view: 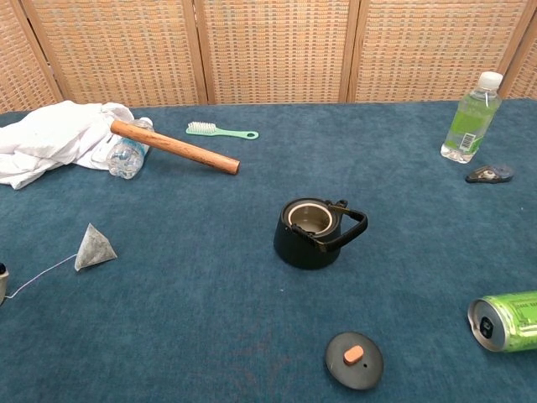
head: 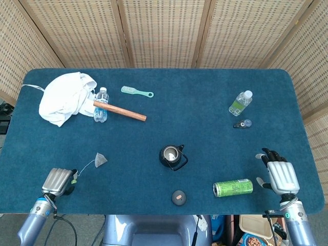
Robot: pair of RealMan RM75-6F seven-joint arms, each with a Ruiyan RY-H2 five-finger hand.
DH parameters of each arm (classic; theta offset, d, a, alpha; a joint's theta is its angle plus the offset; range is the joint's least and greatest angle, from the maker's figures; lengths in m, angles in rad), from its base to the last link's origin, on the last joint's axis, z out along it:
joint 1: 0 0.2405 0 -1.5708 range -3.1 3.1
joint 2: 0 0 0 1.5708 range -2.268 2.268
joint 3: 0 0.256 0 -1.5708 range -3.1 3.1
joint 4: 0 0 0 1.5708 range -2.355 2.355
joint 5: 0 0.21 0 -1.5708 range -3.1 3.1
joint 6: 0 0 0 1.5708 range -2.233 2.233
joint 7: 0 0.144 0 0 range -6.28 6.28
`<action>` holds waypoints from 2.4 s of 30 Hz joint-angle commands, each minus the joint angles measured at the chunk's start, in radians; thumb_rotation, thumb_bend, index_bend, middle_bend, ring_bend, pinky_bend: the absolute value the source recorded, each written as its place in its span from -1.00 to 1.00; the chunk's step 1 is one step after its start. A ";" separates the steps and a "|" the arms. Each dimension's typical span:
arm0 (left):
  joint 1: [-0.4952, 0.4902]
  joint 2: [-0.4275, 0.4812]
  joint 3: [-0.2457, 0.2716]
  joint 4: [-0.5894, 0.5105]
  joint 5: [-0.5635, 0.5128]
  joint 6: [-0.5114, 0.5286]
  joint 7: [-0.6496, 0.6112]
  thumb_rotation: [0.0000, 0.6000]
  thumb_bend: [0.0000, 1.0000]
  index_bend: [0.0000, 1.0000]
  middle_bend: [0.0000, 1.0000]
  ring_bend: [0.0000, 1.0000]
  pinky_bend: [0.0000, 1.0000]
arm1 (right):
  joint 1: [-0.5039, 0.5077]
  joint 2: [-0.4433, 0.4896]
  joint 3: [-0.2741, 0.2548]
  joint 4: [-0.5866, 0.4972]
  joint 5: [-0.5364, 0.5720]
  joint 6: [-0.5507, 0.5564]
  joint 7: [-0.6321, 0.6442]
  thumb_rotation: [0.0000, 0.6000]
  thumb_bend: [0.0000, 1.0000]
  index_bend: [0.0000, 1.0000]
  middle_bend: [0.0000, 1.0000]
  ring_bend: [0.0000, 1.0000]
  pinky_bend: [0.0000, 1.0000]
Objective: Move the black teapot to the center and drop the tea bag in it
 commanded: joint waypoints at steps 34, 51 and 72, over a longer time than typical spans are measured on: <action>-0.019 -0.008 0.004 0.006 -0.036 -0.007 -0.025 1.00 -0.22 -0.04 0.77 0.60 0.34 | -0.015 0.011 0.005 -0.015 0.036 -0.021 -0.015 1.00 -0.24 -0.38 -0.55 -0.60 -0.26; -0.016 -0.007 0.010 0.009 -0.020 -0.004 -0.068 1.00 -0.20 0.09 0.79 0.60 0.35 | -0.017 0.016 0.008 -0.026 0.045 -0.024 -0.023 1.00 -0.24 -0.38 -0.55 -0.60 -0.25; -0.014 0.016 0.003 -0.008 -0.015 0.011 -0.099 1.00 -0.07 0.19 0.80 0.61 0.35 | -0.018 0.022 0.012 -0.032 0.050 -0.026 -0.017 1.00 -0.24 -0.38 -0.55 -0.60 -0.26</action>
